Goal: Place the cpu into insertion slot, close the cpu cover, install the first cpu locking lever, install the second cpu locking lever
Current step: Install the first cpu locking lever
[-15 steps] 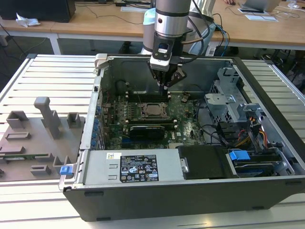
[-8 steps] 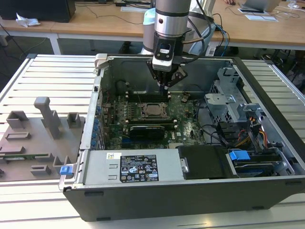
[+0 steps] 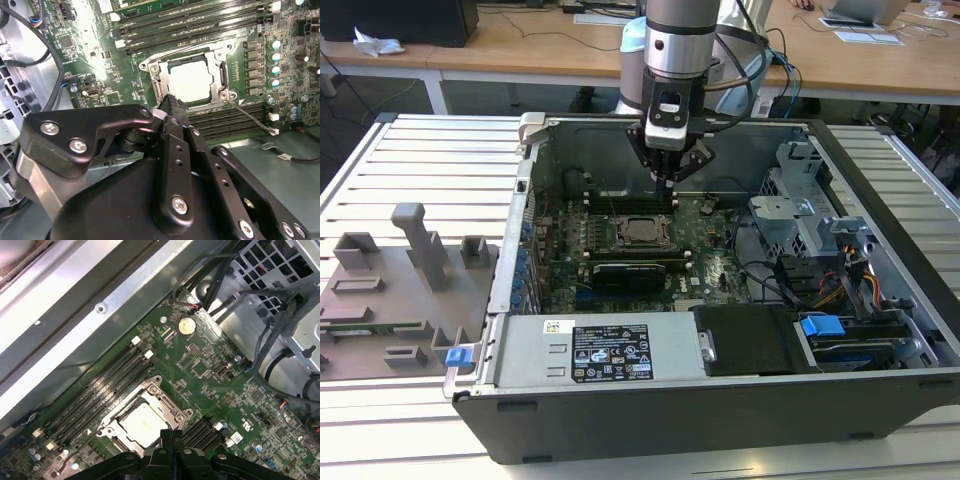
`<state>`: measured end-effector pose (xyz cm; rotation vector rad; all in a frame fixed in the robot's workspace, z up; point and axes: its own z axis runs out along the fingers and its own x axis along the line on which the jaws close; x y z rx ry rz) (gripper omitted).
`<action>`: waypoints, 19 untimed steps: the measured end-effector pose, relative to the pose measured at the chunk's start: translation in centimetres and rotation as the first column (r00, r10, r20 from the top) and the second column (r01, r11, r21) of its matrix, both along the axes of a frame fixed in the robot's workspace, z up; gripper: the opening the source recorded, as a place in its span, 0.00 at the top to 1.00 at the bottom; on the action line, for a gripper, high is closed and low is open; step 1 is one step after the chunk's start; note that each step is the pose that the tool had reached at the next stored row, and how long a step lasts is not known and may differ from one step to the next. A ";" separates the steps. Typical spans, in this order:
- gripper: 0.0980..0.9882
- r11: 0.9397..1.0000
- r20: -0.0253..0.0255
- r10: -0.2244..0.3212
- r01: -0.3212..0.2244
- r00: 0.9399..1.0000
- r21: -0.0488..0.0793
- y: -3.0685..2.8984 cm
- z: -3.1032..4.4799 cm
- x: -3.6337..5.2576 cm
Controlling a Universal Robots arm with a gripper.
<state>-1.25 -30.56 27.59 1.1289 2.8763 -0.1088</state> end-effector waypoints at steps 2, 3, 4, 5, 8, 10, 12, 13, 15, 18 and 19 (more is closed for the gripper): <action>0.99 1.000 0.000 0.025 -0.025 1.000 0.000 0.00 0.00 0.00; 0.99 0.998 0.000 0.059 -0.059 0.998 0.000 0.00 0.00 0.00; 0.99 0.997 0.000 0.076 -0.076 0.997 0.000 0.00 0.00 0.00; 0.99 0.996 0.000 0.094 -0.094 0.996 0.000 0.00 0.00 0.00; 0.99 0.983 0.000 0.182 -0.182 0.983 0.000 0.00 0.00 0.00; 0.99 0.972 0.000 0.237 -0.237 0.972 0.000 0.00 0.00 0.00; 0.99 0.963 0.000 0.270 -0.270 0.963 0.000 0.00 0.00 0.00; 0.99 0.959 0.000 0.284 -0.284 0.959 0.000 0.00 0.00 0.00; 0.99 0.946 0.000 0.324 -0.324 0.946 0.000 0.00 0.00 0.00; 0.99 0.928 0.000 0.372 -0.372 0.928 0.000 0.00 0.00 0.00; 0.99 0.921 0.000 0.389 -0.389 0.921 0.000 0.00 0.00 0.00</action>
